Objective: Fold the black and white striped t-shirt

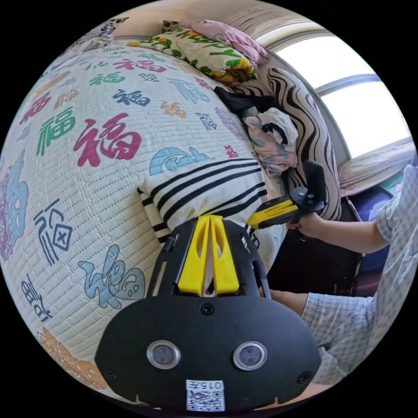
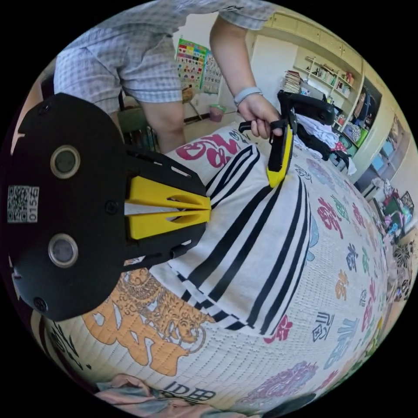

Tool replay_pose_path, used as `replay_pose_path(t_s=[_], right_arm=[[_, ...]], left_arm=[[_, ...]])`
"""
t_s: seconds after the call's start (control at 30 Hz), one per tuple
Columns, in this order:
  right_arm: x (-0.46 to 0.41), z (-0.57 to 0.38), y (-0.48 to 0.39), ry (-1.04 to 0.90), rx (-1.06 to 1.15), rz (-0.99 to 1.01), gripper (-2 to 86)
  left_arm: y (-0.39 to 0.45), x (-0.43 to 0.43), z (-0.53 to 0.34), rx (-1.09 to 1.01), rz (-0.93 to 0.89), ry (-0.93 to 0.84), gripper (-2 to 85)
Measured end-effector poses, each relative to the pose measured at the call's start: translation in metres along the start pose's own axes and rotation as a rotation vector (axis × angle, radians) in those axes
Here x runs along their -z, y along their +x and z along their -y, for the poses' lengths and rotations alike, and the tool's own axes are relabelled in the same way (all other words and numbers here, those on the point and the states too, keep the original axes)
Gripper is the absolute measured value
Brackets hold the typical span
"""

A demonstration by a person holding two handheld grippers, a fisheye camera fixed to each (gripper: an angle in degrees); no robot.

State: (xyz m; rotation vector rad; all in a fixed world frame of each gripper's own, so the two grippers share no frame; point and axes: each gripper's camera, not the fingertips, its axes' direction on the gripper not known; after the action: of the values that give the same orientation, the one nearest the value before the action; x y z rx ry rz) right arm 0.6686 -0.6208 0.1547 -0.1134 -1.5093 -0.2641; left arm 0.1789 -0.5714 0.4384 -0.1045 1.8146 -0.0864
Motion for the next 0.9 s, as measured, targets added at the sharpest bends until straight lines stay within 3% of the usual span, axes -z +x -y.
replay_pose_path(t_s=[0.13, 0.27, 0.33, 0.43, 0.5, 0.57, 0.67, 0.73, 0.9], right_arm=[[0.004, -0.002, 0.024, 0.007, -0.127, 0.124, -0.2], [0.041, -0.013, 0.059, 0.137, -0.172, 0.229, 2.5], [0.056, -0.014, 0.077, 0.193, -0.207, 0.297, 3.2], [0.063, 0.004, 0.086, 0.297, -0.134, 0.390, 1.0], [0.048, 0.028, 0.084, 0.245, -0.073, 0.435, 0.1], [0.017, 0.063, 0.085, 0.185, -0.048, 0.480, -0.4], [-0.015, 0.100, 0.094, 0.133, -0.058, 0.403, -0.6], [-0.029, 0.114, 0.102, 0.099, -0.054, 0.372, -0.6], [-0.027, 0.110, 0.119, 0.188, -0.103, 0.446, 0.2]], left_arm=[[-0.005, 0.021, -0.009, 0.029, 0.012, -0.014, -0.5], [-0.015, 0.055, -0.016, 0.078, -0.039, 0.004, 2.6], [-0.020, 0.078, -0.018, 0.116, -0.122, 0.012, 6.3], [-0.002, 0.082, -0.010, 0.005, -0.304, 0.007, 5.7], [0.008, 0.067, -0.005, -0.036, -0.355, -0.108, 4.8], [0.012, 0.050, -0.008, -0.066, -0.269, -0.240, 2.3], [-0.008, 0.053, -0.025, 0.042, -0.323, -0.212, -0.2], [-0.017, 0.072, -0.037, 0.076, -0.253, -0.182, -0.6], [-0.020, 0.110, -0.044, 0.096, -0.245, -0.246, 0.2]])
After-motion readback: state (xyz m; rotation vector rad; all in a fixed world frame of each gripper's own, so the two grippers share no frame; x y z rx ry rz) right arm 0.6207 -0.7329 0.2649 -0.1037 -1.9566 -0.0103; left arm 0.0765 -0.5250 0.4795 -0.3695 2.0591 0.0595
